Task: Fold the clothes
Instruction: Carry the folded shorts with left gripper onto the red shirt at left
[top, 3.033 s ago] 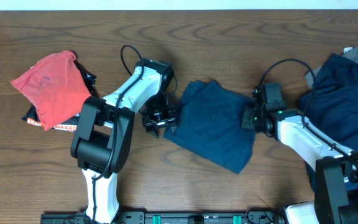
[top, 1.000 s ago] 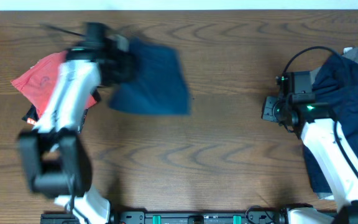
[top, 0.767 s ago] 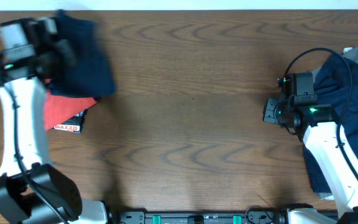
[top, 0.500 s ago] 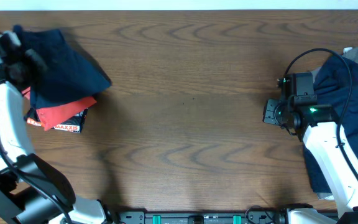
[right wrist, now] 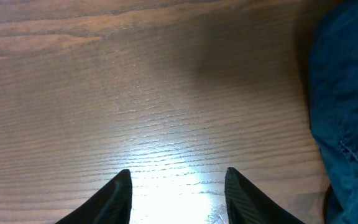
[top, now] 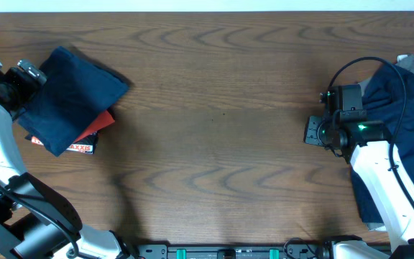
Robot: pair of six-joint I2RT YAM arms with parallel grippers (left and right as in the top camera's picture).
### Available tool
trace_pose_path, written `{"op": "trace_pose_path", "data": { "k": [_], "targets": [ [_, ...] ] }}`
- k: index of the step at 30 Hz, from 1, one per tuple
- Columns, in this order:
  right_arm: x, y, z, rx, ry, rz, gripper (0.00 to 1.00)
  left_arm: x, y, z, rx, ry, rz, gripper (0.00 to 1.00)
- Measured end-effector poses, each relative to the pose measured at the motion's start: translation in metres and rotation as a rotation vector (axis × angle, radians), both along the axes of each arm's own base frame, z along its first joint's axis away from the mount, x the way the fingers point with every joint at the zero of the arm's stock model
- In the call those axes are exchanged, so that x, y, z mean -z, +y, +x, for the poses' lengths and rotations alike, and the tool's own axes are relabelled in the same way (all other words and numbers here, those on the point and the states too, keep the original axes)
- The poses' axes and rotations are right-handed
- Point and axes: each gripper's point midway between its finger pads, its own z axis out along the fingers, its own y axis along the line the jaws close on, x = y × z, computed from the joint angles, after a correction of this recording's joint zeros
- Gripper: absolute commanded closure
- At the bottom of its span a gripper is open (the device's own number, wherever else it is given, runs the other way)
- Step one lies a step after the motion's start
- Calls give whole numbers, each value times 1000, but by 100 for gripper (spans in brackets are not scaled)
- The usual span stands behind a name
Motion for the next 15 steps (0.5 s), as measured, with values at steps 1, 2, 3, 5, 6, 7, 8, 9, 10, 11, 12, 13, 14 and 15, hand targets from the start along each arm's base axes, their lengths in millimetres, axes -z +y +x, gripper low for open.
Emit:
{"op": "trace_pose_path", "data": {
  "k": [1, 2, 3, 5, 6, 7, 8, 9, 10, 11, 12, 13, 14, 15],
  "targets": [
    [0, 0, 1, 0, -3, 1, 49, 0, -2, 1, 3, -3, -11, 2],
    [-1, 1, 2, -1, -10, 4, 48, 0, -6, 2, 11, -8, -20, 2],
    [-2, 2, 5, -2, -24, 9, 46, -1, -13, 6, 26, -13, -33, 2],
    [-6, 6, 14, -12, -60, 31, 45, -1, -29, 12, 64, -18, -50, 2],
    [-9, 9, 19, -20, -82, 45, 43, -1, -40, 17, 91, -20, -57, 2],
    [-11, 13, 24, -29, -104, 63, 39, -2, -56, 23, 130, -21, -62, 2],
    [-14, 18, 30, -39, -130, 89, 35, -2, -73, 29, 171, -20, -64, 2],
    [-16, 21, 35, -47, -149, 104, 30, -1, -91, 34, 219, -17, -63, 2],
    [-17, 25, 39, -57, -163, 123, 24, 0, -112, 39, 274, -9, -57, 2],
    [-17, 27, 42, -65, -169, 136, 17, 2, -131, 40, 319, 5, -56, 2],
    [-16, 29, 43, -73, -167, 145, 7, 6, -152, 39, 369, 35, -51, 2],
    [-13, 31, 42, -84, -158, 152, 1, 13, -176, 34, 426, 80, -46, 2],
    [-10, 32, 39, -94, -141, 152, 1, 19, -193, 27, 465, 126, -47, 2],
    [-7, 33, 35, -107, -117, 154, 1, 29, -212, 16, 514, 194, -44, 2]
  ]
}}
